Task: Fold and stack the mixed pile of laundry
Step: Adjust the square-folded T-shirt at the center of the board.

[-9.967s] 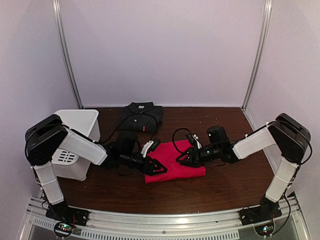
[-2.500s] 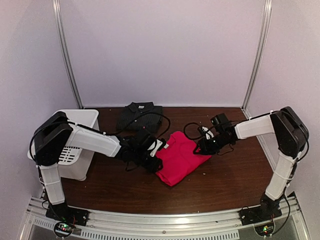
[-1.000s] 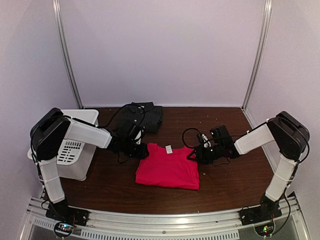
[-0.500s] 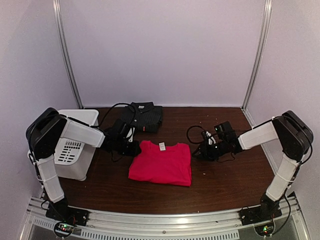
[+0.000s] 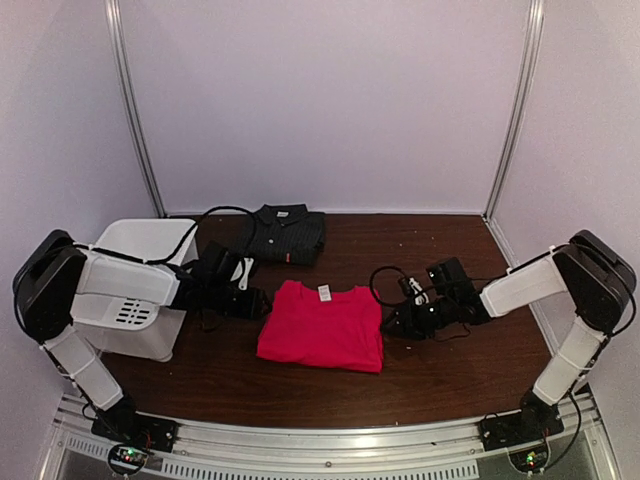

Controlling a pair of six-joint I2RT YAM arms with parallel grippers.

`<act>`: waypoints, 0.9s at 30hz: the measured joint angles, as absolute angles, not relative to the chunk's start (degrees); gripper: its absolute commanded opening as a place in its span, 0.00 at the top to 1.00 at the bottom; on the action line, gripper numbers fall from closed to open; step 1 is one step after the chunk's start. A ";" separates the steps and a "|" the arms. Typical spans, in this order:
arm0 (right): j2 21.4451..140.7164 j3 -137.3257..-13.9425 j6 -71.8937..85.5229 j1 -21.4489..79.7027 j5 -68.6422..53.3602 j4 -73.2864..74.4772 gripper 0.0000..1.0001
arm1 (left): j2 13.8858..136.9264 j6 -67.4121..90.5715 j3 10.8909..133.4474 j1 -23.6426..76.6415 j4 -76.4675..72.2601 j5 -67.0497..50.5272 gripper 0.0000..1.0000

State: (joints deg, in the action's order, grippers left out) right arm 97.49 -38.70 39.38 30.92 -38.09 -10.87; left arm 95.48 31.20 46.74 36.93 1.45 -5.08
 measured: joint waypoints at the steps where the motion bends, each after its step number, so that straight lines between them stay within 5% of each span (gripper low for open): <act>1: 95.64 -37.21 39.40 30.89 -37.60 -10.11 0.68 | 93.67 30.65 46.00 37.08 1.61 -5.23 0.49; 16: 89.93 -32.64 44.56 34.52 -39.83 -11.88 0.75 | 88.97 27.33 43.09 41.93 4.69 -8.62 0.54; 22: 92.75 -35.86 44.99 36.77 -39.46 -11.70 0.80 | 91.50 28.75 38.50 42.61 2.55 -9.76 0.96; 27: 98.13 -37.45 43.38 36.88 -38.26 -11.70 0.92 | 92.27 30.59 36.14 42.61 -3.18 -9.85 1.00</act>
State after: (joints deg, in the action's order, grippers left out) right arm 98.13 -37.45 43.38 36.88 -38.26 -11.70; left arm 92.27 30.59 36.14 42.61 -3.18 -9.85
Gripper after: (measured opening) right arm 0.156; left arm 0.019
